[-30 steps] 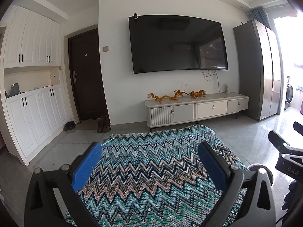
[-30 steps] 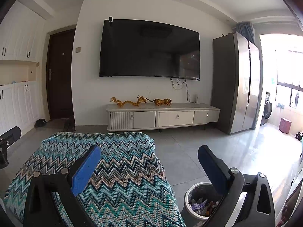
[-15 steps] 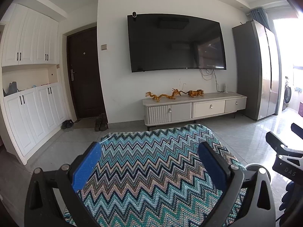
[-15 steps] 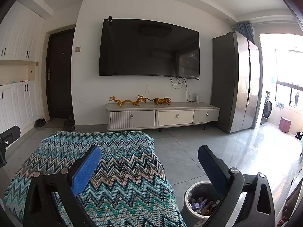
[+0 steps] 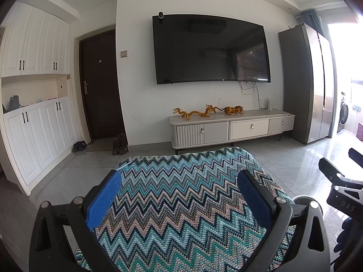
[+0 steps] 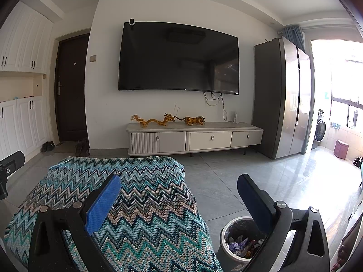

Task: Collect trash

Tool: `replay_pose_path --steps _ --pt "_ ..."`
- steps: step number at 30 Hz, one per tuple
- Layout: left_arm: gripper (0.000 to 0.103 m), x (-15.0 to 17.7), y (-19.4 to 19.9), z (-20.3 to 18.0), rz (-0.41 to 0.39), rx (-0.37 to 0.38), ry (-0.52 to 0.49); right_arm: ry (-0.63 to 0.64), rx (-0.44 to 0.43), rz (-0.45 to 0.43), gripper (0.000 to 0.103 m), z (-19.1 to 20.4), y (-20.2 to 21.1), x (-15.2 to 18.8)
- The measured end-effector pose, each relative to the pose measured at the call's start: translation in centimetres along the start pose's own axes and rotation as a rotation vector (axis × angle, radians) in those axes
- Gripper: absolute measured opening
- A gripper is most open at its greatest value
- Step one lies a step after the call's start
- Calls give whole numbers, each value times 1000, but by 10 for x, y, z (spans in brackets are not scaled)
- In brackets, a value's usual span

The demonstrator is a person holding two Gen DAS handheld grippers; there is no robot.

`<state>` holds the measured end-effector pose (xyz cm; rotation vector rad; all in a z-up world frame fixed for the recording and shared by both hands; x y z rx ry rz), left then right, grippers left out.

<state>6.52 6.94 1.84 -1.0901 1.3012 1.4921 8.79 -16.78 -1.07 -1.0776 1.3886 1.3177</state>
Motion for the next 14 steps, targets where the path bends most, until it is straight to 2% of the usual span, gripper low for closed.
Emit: replay_pose_path --steps 14 --pt "103 4 -3 -7 10 33 -9 -3 8 4 103 -1 -1 3"
Point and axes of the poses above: each gripper's, at about its wrist camera, not at the fingertips, and y roughly against the way its jaws point, z to its left, x to its underside, the point moved 10 cm from there along -y, roughly the way its jaws point, and after that the axes turned 4 degrees about -z, right-handed, at the moved point
